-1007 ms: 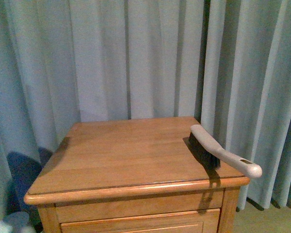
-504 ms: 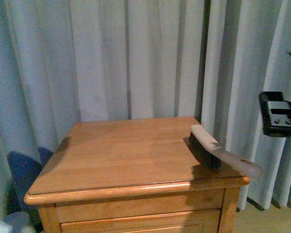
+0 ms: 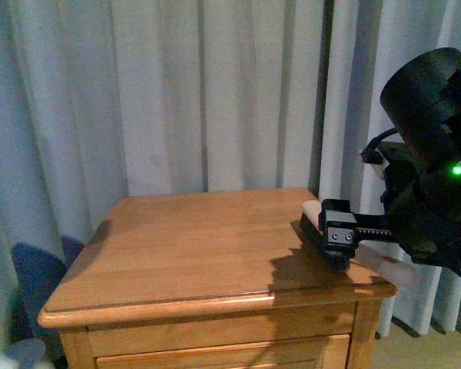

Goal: Clean up trash

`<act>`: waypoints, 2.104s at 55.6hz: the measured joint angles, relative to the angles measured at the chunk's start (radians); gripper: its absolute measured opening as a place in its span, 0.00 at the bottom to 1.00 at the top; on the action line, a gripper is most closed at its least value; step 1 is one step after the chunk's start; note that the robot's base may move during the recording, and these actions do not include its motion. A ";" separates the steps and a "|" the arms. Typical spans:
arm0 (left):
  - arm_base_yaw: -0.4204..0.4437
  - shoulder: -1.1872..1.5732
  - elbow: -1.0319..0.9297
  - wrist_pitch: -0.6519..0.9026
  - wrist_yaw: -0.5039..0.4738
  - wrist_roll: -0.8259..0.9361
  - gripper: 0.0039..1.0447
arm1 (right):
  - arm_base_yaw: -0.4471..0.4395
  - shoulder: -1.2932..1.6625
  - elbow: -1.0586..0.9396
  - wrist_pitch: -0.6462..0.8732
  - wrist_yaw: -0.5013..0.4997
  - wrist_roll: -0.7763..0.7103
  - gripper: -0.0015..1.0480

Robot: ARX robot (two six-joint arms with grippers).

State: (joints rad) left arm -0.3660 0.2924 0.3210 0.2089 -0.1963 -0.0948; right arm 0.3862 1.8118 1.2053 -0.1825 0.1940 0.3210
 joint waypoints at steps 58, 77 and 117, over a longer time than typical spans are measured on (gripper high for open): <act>0.000 0.000 0.000 0.000 0.000 0.000 0.27 | -0.007 0.008 -0.070 0.210 0.121 -0.130 0.21; 0.000 0.000 0.000 0.000 0.000 0.000 0.27 | 0.015 -0.359 -0.398 0.663 0.281 -0.385 0.21; 0.000 0.000 0.000 0.000 0.000 0.000 0.27 | 0.209 -1.230 -0.875 0.513 0.504 -0.416 0.20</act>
State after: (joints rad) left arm -0.3660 0.2924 0.3210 0.2089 -0.1963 -0.0948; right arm 0.5949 0.5819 0.3305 0.3302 0.6983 -0.0952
